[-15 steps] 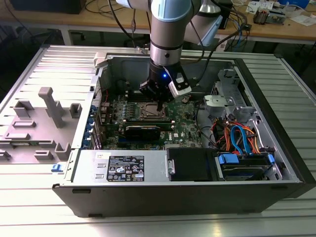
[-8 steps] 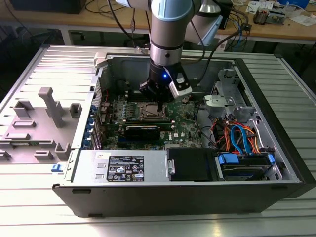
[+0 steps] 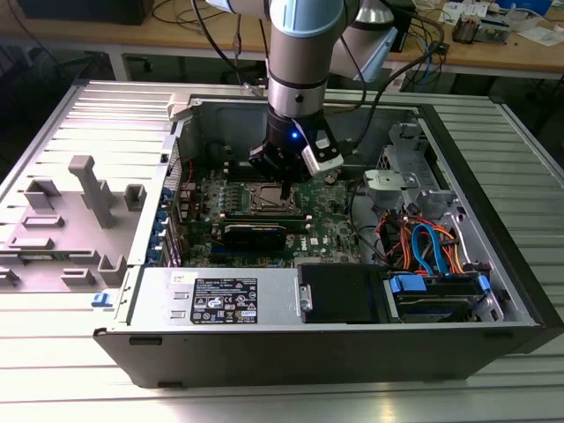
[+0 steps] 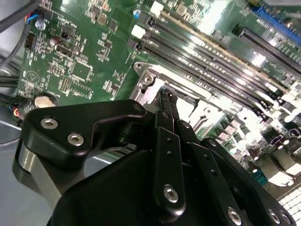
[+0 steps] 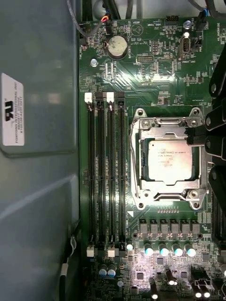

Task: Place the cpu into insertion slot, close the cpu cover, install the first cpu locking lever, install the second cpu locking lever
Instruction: 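Install the second cpu locking lever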

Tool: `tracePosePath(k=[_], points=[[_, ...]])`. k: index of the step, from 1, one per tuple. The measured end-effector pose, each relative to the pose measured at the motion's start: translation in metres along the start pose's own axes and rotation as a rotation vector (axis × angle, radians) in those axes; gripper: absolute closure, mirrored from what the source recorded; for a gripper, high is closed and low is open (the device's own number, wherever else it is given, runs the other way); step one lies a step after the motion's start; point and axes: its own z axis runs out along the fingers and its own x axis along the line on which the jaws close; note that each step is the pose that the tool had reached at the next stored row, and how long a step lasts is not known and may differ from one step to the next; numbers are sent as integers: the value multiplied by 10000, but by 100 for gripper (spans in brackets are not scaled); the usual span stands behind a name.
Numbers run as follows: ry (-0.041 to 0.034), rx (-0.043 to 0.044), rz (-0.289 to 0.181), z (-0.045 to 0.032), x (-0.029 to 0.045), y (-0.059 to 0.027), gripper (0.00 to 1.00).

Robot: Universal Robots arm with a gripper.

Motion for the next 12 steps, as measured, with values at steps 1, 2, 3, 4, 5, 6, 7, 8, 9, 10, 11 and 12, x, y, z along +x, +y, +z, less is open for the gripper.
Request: tracePosePath(k=[1,2,3,4,5,6,7,8,9,10,11,12], points=[[-1,0,0,0,0,-23,89],[0,0,-3,-2,0,-39,89],[0,1,-8,-7,0,-45,89],[1,1,-15,-12,0,-50,89],[0,1,-34,-14,-1,-58,89],[0,0,-70,-14,0,-67,89],[0,0,-109,-14,0,-71,89],[2,1,-155,-15,0,-73,89],[3,2,-200,-20,0,-73,89],[4,2,-219,-25,0,-73,89],[7,2,-232,-38,0,-73,89],[10,3,-236,-51,0,-73,89]])
